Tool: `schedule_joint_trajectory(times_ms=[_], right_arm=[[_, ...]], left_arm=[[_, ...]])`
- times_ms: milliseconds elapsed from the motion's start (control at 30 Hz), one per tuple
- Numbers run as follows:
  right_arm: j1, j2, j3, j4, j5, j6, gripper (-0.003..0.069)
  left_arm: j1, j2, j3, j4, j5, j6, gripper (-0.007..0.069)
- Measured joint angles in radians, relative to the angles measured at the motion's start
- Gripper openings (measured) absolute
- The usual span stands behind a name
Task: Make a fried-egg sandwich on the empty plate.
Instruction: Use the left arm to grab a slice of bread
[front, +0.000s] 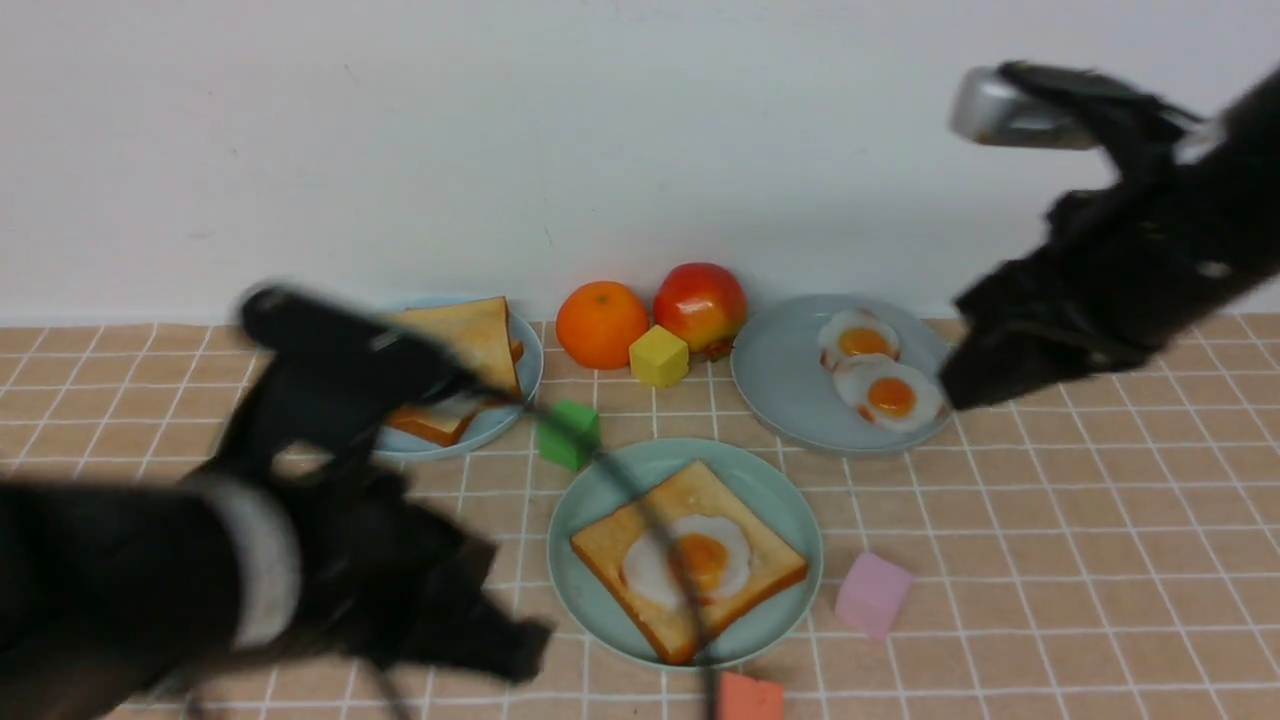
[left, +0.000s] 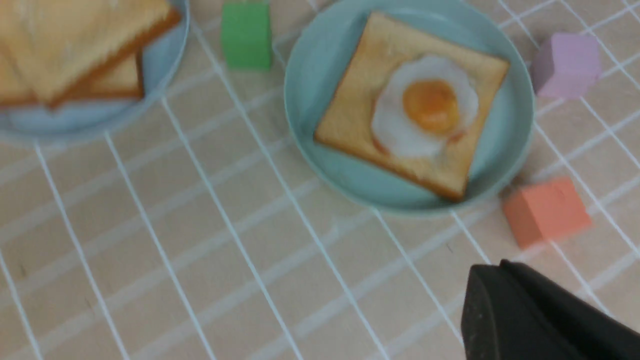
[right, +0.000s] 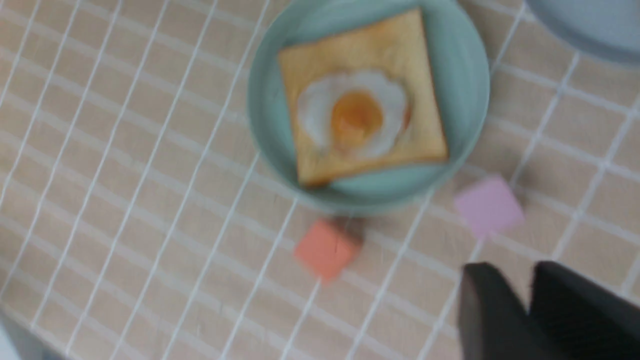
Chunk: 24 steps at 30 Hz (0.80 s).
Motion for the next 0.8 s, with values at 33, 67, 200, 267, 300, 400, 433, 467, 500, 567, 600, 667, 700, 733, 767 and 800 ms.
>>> schedule_joint_trajectory(times_ms=[33, 67, 200, 267, 300, 400, 433, 467, 500, 567, 600, 667, 700, 733, 767, 800], right_arm=[[0.001, -0.02, 0.007, -0.001, 0.0, 0.0, 0.0092], [0.005, -0.102, 0.064, -0.001, -0.006, 0.003, 0.0027], [0.005, -0.282, 0.196, -0.001, -0.041, 0.003, -0.0014], [0.005, -0.368, 0.265, -0.001, -0.047, 0.003, -0.0014], [0.005, -0.406, 0.29, -0.001, -0.047, 0.003, -0.0012], [0.005, -0.491, 0.334, -0.003, -0.043, 0.003, -0.0006], [0.005, -0.501, 0.338, -0.003, -0.043, 0.003, -0.0006], [0.005, -0.531, 0.349, -0.005, -0.041, 0.003, -0.0005], [0.005, -0.552, 0.351, -0.005, -0.038, 0.003, -0.0003], [0.005, -0.578, 0.353, -0.005, -0.036, 0.008, -0.0001], [0.005, -0.589, 0.353, -0.005, -0.035, 0.015, 0.0], [0.005, -0.603, 0.353, -0.006, -0.034, 0.036, 0.0001], [0.005, -0.604, 0.353, -0.006, -0.032, 0.042, 0.0001], [0.005, -0.605, 0.353, -0.006, -0.031, 0.043, 0.0001], [0.005, -0.61, 0.353, -0.006, -0.028, 0.05, 0.0001], [0.005, -0.61, 0.353, -0.006, -0.028, 0.053, 0.0002]], left_arm=[[0.014, 0.021, -0.018, -0.003, 0.001, 0.009, -0.0013], [0.058, 0.101, -0.087, -0.038, 0.006, 0.11, -0.0013], [0.226, 0.274, -0.245, -0.232, 0.033, 0.402, -0.0013], [0.337, 0.372, -0.337, -0.369, 0.07, 0.622, -0.0013], [0.384, 0.422, -0.39, -0.444, 0.098, 0.756, -0.0013], [0.493, 0.56, -0.501, -0.555, 0.158, 1.016, -0.0013], [0.499, 0.578, -0.518, -0.564, 0.161, 1.031, -0.0013], [0.539, 0.633, -0.568, -0.582, 0.176, 1.12, -0.0013], [0.569, 0.691, -0.624, -0.589, 0.186, 1.179, -0.0013], [0.598, 0.756, -0.695, -0.582, 0.196, 1.241, -0.001], [0.607, 0.786, -0.719, -0.573, 0.199, 1.255, -0.0003], [0.618, 0.832, -0.768, -0.524, 0.209, 1.274, 0.0037], [0.619, 0.847, -0.776, -0.508, 0.209, 1.278, 0.0054], [0.619, 0.847, -0.78, -0.498, 0.208, 1.278, 0.0066], [0.619, 0.866, -0.79, -0.468, 0.201, 1.285, 0.0126], [0.619, 0.877, -0.793, -0.458, 0.192, 1.289, 0.0169]])
